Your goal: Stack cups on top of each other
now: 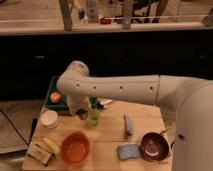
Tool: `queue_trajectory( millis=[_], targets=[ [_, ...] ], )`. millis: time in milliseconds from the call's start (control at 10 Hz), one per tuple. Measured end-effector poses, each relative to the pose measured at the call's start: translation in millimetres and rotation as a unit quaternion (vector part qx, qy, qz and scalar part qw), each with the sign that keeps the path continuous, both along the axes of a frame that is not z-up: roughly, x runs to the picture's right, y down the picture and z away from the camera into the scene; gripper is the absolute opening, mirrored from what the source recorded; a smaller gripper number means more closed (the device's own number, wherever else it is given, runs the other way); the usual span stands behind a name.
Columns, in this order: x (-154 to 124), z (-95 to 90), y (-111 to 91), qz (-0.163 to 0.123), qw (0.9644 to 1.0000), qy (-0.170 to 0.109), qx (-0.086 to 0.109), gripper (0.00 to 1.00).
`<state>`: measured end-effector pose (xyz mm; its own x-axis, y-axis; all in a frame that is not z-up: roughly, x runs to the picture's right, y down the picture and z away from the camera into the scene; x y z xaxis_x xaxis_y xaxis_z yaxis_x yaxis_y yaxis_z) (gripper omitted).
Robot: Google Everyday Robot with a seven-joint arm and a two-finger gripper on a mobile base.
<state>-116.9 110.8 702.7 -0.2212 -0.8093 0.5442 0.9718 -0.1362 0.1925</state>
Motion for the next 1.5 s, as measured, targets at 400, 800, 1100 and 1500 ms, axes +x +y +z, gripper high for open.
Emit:
queue_trajectory(
  millis=[400,800,1100,1500],
  targets=[
    [22.2,13.7,-8.7,0.019,0.9995,0.023,-0.010,0.00],
    [38.6,28.4,-10.0,0.033,0.9981,0.043,-0.029,0.00],
    [48.5,37.3,-4.1,0.044,0.9968,0.052,-0.040,0.00],
    [46.6,51.0,2.3,0.059,0.9961,0.048,-0.045,0.00]
  ],
)
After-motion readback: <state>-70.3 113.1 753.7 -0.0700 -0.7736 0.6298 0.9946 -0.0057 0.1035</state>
